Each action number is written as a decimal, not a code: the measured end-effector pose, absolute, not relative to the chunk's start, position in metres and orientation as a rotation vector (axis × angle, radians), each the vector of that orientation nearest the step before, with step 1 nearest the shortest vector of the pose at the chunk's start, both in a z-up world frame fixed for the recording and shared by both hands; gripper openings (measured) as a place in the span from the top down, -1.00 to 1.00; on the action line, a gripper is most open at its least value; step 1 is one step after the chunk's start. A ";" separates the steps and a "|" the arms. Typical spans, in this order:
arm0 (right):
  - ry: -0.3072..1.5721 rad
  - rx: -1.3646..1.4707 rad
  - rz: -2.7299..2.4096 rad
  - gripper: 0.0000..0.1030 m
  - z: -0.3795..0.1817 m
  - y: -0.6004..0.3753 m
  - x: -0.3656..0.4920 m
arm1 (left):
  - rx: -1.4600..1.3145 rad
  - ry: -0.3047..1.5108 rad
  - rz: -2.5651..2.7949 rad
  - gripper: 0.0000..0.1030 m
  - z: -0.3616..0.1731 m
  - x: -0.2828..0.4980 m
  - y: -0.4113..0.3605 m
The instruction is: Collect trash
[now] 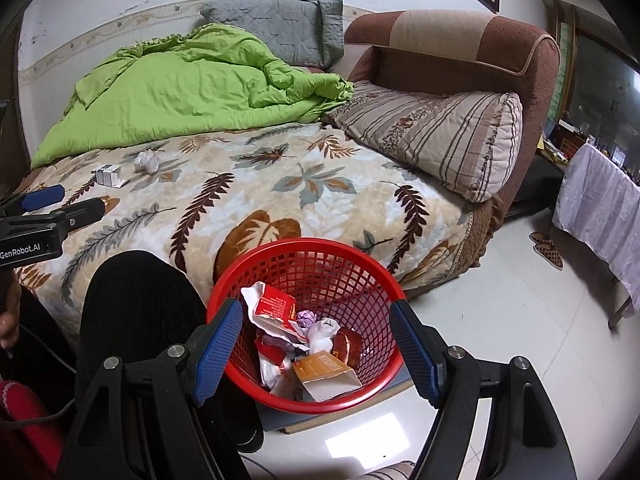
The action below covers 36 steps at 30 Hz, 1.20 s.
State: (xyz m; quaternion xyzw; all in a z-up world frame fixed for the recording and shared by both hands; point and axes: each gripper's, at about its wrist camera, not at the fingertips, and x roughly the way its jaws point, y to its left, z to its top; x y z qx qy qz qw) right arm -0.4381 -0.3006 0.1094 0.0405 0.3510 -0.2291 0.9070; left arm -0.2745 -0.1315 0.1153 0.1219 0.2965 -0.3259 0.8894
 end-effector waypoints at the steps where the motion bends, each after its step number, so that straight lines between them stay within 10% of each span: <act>1: 0.728 0.084 -0.473 -0.55 0.109 -0.301 -0.438 | 0.257 0.615 -0.675 -0.88 0.115 -0.275 -0.132; 36: 0.771 0.102 -0.493 -0.57 0.101 -0.305 -0.436 | 0.349 0.564 -0.666 -0.88 0.112 -0.287 -0.140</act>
